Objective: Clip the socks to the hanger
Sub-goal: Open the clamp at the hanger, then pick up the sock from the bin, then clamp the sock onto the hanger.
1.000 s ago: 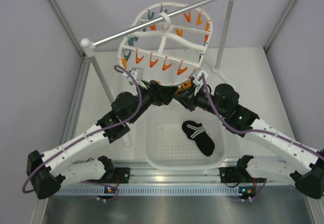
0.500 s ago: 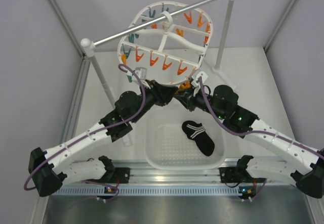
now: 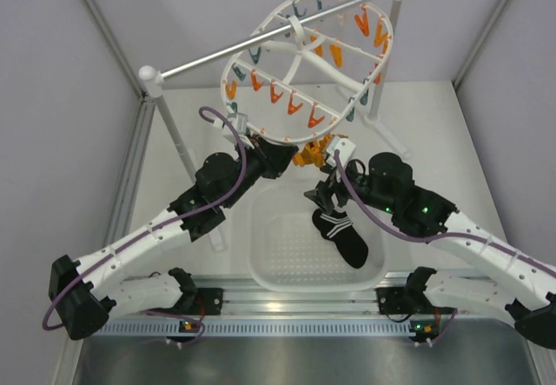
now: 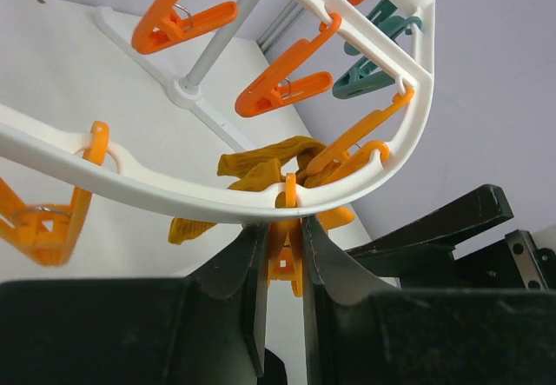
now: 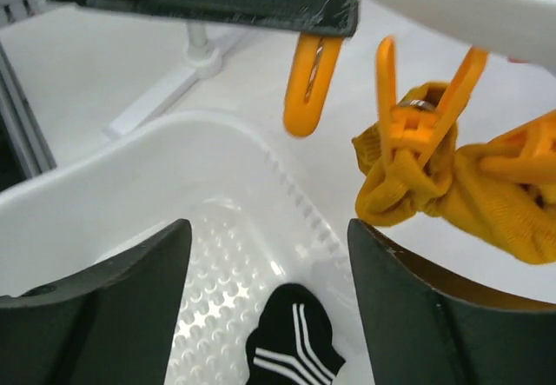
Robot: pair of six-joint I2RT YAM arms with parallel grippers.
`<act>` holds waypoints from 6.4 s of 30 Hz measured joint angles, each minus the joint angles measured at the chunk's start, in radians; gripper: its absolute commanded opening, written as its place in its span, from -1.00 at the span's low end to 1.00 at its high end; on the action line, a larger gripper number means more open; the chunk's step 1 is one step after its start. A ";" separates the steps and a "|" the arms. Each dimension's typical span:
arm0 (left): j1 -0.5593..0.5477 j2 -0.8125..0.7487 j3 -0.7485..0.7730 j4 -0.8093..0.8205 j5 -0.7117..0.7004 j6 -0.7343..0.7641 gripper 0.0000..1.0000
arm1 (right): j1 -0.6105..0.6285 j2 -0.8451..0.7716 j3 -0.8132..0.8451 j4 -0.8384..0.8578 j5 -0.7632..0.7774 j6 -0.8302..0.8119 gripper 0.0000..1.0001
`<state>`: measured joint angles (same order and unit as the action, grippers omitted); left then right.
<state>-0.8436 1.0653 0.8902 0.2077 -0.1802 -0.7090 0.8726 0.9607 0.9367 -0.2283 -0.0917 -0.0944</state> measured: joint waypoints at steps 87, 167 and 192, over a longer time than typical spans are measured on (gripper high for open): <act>0.018 0.013 -0.012 0.010 0.022 -0.004 -1.00 | 0.172 0.586 -0.120 -0.056 0.176 0.119 -0.12; 0.065 0.040 -0.018 0.025 0.119 -0.056 -1.00 | 0.149 -0.029 -0.214 0.261 0.322 -0.187 -1.00; 0.096 0.037 -0.029 0.032 0.228 -0.057 -1.00 | 0.139 0.032 -0.175 0.362 0.332 -0.351 -1.00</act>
<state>-0.7479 1.1019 0.8616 0.2398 0.0475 -0.7658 1.0115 0.9924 0.7616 0.1337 0.2398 -0.4458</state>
